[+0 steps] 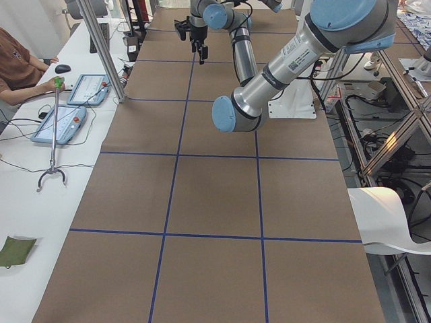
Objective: Left arm hands cup to right arm to dump lemon
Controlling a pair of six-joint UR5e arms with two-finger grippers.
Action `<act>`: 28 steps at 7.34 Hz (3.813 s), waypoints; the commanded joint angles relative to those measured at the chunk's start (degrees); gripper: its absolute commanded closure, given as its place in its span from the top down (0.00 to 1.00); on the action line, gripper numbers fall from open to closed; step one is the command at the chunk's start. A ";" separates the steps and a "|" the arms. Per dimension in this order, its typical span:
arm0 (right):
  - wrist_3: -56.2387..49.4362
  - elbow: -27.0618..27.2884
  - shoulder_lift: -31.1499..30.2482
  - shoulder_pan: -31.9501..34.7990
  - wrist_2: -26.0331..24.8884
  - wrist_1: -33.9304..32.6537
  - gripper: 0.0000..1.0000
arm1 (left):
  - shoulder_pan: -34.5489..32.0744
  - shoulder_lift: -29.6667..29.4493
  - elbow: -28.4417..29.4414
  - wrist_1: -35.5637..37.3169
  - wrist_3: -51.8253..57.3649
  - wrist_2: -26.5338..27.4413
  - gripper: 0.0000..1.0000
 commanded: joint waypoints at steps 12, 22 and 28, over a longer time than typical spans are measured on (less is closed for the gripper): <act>41.63 -3.80 5.92 8.28 0.03 4.09 0.25 | -0.23 -1.50 -1.21 2.55 -0.03 1.85 1.00; 62.15 -5.82 7.14 11.18 -0.14 7.88 0.29 | -0.31 -4.75 -1.29 6.24 0.14 3.88 1.00; 46.10 5.74 6.62 11.09 4.68 -4.28 0.42 | -0.14 -6.16 -1.29 7.30 0.14 3.62 1.00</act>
